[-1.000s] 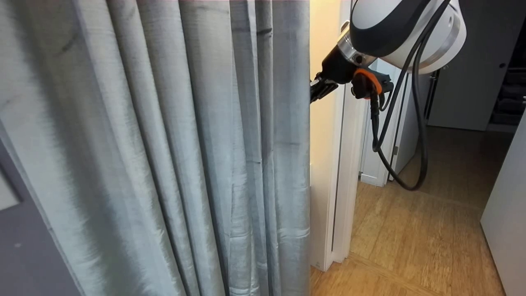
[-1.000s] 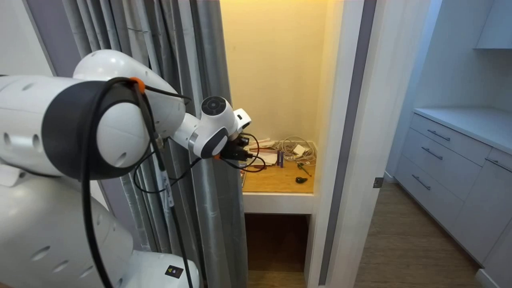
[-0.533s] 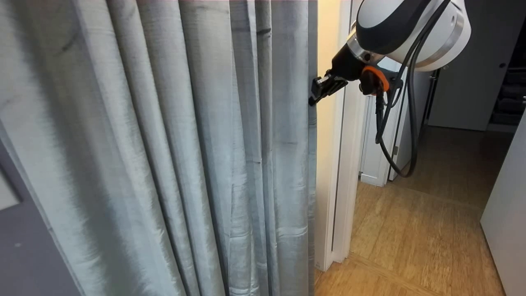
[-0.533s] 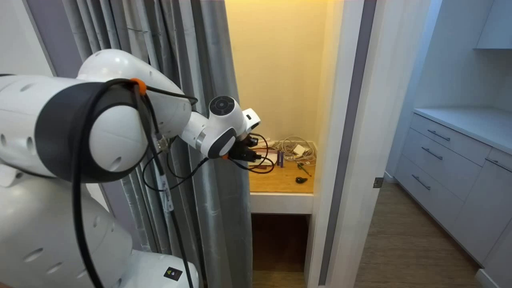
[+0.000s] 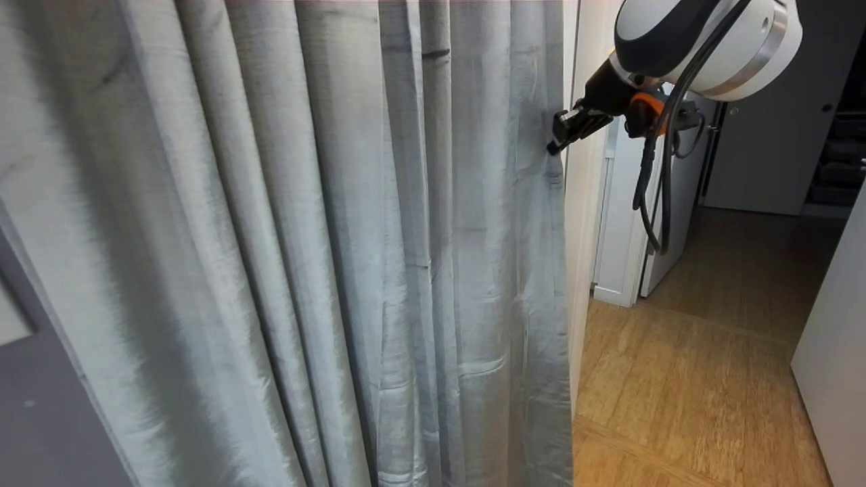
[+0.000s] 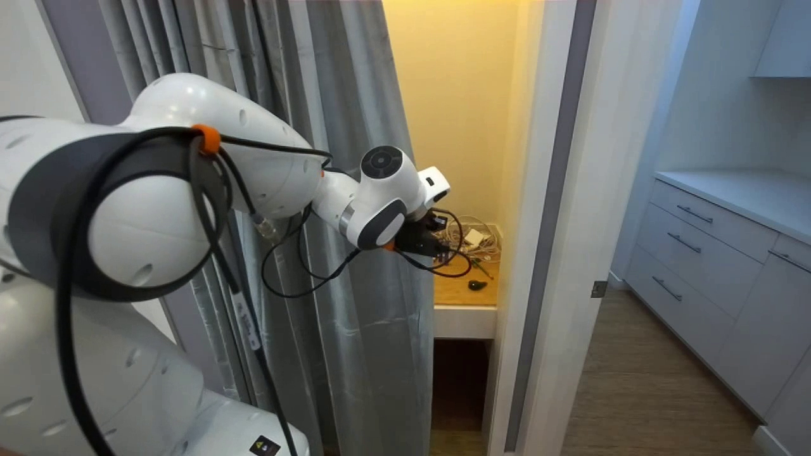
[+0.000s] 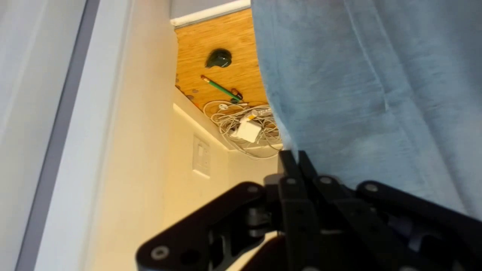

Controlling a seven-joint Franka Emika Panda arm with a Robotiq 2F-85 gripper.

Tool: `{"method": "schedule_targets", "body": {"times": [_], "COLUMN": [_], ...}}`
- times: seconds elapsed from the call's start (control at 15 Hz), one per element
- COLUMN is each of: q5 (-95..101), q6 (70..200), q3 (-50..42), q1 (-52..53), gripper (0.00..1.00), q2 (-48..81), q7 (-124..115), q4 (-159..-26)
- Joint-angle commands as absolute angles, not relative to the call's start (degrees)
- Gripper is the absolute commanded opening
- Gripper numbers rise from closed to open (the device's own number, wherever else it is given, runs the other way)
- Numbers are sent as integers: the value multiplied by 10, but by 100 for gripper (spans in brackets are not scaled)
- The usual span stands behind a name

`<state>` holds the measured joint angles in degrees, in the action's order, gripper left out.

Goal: Pull the curtain to the right

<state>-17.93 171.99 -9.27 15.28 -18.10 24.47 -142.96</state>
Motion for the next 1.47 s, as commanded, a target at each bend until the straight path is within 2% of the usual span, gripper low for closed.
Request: {"method": "schedule_targets", "body": {"times": [0.0, 0.27, 0.33, 1.13, 1.4], "q5": [-160, -152, -173, -168, -154], "q6": [1709, 1707, 1720, 1720, 1727], "q3": [-89, -77, -89, -84, -77], "q1": [118, 75, 101, 88, 26], "gripper": [0, 0, 1, 0, 0], "q2": [-171, -169, -180, -180, -130], "q7": [232, 212, 237, 230, 167], "q4": [-1411, -1411, -1422, -1421, -1382]}}
